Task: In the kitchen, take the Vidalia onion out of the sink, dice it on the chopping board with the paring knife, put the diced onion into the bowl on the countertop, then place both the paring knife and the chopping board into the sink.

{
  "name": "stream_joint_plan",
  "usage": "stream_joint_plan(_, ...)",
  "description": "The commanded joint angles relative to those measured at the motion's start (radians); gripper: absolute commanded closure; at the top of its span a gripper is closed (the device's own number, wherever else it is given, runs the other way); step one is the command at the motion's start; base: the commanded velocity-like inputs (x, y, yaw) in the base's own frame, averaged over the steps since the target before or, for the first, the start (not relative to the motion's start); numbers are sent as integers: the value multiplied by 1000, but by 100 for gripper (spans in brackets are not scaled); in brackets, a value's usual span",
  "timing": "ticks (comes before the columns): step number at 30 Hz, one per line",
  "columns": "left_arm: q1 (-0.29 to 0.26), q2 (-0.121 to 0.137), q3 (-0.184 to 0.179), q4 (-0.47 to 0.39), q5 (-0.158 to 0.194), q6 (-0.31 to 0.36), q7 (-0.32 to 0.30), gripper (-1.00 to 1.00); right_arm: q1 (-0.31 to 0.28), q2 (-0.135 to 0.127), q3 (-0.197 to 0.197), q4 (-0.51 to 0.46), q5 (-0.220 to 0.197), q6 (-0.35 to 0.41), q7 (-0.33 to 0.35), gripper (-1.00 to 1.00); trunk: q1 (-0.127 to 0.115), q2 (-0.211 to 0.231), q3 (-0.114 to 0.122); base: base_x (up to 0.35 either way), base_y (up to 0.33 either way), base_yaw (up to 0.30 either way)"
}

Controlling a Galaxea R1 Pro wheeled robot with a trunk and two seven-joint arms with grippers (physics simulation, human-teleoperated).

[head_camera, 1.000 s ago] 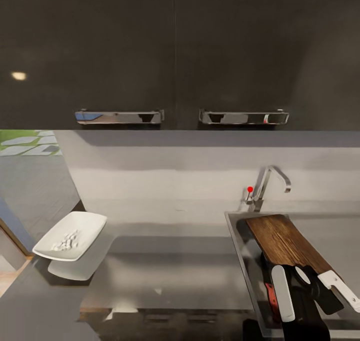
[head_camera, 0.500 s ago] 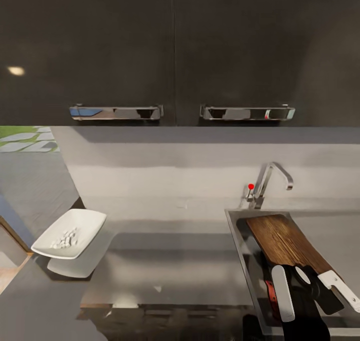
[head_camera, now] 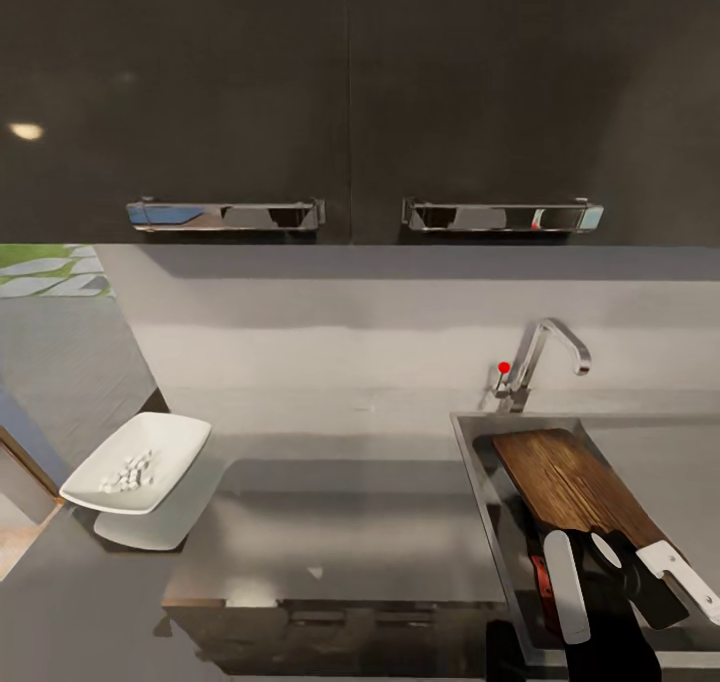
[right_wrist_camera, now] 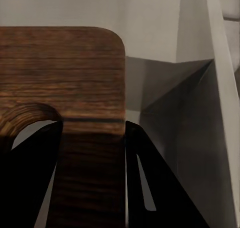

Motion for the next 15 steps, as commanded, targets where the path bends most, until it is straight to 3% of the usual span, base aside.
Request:
stream_joint_plan(1,0,-1,5,-2,10,1,-10,-100,-1,-1,-2,-2,-1,10,-3,100,1,-2,-4,0,0,0)
stream_joint_plan(15,0,-1,5,-2,10,1,-10,-100,-1,-4,-15,-2,-1,11,-1,100,1,-2,-26,0,0,0)
